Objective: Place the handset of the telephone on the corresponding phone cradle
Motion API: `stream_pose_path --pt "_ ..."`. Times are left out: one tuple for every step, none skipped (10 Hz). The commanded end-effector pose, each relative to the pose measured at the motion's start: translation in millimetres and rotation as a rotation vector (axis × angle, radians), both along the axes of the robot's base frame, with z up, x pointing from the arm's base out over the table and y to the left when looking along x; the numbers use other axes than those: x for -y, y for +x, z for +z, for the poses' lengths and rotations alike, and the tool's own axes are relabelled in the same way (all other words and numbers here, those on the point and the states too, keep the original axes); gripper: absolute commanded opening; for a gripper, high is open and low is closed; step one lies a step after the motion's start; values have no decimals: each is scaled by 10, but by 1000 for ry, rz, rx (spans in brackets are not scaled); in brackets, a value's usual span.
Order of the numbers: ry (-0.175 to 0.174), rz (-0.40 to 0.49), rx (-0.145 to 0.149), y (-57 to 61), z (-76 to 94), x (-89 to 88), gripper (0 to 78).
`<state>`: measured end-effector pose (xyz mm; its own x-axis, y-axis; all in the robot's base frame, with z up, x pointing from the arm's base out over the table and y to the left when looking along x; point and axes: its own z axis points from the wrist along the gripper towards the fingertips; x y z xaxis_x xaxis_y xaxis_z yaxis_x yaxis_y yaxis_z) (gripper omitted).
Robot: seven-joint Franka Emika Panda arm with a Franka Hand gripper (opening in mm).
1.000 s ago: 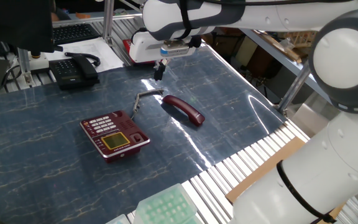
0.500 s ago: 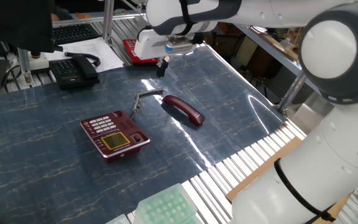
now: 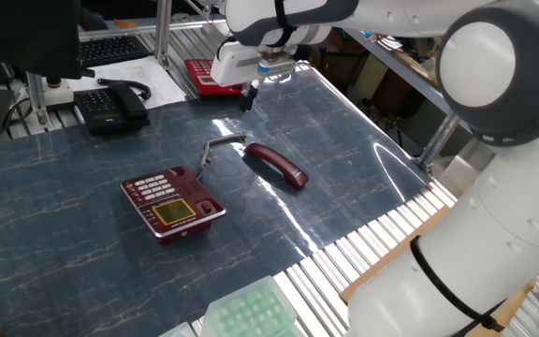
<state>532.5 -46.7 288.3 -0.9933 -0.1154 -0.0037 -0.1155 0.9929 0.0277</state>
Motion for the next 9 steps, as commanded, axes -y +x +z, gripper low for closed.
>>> stream_pose_path --pt "-2 21 15 14 11 17 0" --pt "-3 19 18 15 11 17 0" --pt "-6 17 19 15 12 17 0" --pt "-8 18 19 16 12 17 0" --pt "-8 16 13 16 13 17 0" --pt "-11 14 0 16 13 17 0" --pt "-14 7 -2 16 13 17 0" --pt "-15 -2 -11 16 13 17 0" --pt "-17 -1 -11 16 13 17 0"
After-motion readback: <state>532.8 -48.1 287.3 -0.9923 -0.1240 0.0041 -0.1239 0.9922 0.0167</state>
